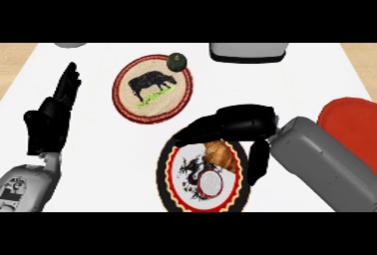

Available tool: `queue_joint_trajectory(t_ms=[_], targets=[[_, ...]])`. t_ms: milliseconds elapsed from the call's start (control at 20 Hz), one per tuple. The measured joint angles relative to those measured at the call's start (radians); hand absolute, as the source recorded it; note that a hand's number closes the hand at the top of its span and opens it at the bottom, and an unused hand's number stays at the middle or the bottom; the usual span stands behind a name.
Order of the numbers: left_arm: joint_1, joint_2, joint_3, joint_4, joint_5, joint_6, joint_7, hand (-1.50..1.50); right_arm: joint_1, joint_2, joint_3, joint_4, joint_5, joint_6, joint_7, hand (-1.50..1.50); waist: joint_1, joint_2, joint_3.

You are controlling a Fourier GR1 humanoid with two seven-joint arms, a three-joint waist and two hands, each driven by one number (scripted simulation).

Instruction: Pick the can from the plate and place it in the bowl

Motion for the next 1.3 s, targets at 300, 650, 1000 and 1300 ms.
queue_joint_trajectory(t_ms=[300, 650, 1000, 1300], targets=[[0.016, -0.010, 0.013, -0.019, -0.016, -0.009, 0.003, 0.00, 0.010, 0.026, 0.086, -0.007, 0.128, -0.002, 0.039, -1.50, -0.003, -0.001, 0.000], [0.019, -0.027, 0.040, -0.031, -0.036, -0.033, 0.021, 0.00, 0.057, 0.100, 0.123, 0.063, 0.286, -0.036, 0.031, -1.50, -0.004, 0.000, 0.000], [0.030, -0.057, 0.070, -0.013, -0.064, -0.059, -0.007, 0.00, 0.097, 0.182, 0.103, 0.120, 0.399, -0.042, 0.011, -1.50, -0.006, 0.000, 0.000], [0.047, -0.072, 0.087, -0.035, -0.080, -0.089, -0.003, 0.00, 0.146, 0.224, 0.114, 0.186, 0.496, -0.091, -0.051, -1.50, -0.005, 0.000, 0.000]])
